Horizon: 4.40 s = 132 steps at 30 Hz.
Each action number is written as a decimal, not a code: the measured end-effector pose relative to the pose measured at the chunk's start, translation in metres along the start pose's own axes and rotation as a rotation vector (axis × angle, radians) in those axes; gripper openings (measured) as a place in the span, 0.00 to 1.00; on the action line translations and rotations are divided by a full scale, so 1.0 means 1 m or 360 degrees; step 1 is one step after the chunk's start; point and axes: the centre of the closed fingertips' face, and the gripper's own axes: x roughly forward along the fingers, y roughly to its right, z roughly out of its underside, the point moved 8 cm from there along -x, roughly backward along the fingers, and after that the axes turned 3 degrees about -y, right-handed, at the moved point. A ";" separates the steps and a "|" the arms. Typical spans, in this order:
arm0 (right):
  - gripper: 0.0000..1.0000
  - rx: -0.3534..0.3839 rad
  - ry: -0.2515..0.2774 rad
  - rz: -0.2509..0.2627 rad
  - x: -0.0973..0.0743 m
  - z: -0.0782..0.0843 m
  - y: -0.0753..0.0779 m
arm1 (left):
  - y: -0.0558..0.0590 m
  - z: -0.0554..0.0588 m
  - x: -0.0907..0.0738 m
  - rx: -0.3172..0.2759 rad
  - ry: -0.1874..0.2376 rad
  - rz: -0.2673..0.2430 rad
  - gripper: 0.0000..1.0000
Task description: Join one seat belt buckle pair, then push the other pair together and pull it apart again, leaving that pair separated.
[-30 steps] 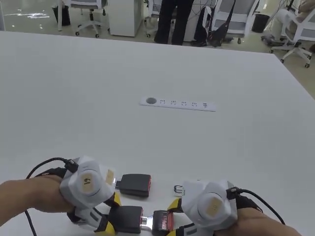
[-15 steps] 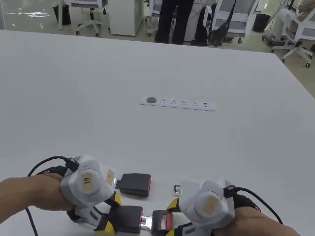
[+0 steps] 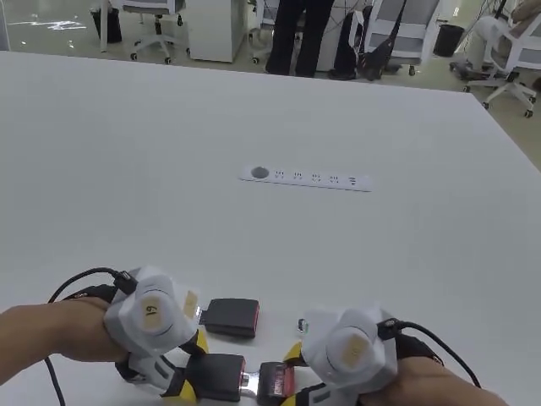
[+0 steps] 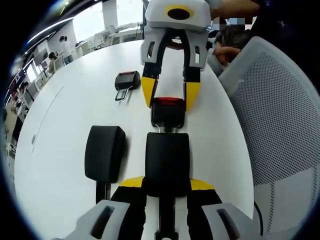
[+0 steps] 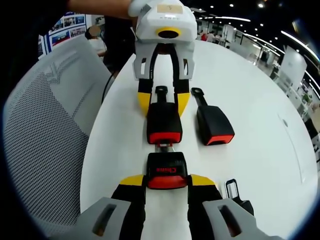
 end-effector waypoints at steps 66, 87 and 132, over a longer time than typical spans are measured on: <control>0.30 -0.0075 0.0070 0.0009 0.005 -0.004 -0.001 | 0.002 -0.004 0.001 0.0038 0.0004 0.0000 0.33; 0.43 -0.0097 0.0068 0.0023 -0.005 -0.009 -0.003 | 0.003 -0.006 -0.005 -0.0022 0.0008 -0.0039 0.40; 0.54 -0.0041 0.0008 0.0135 -0.051 0.014 0.070 | -0.069 -0.025 -0.042 -0.0070 0.0021 -0.0149 0.44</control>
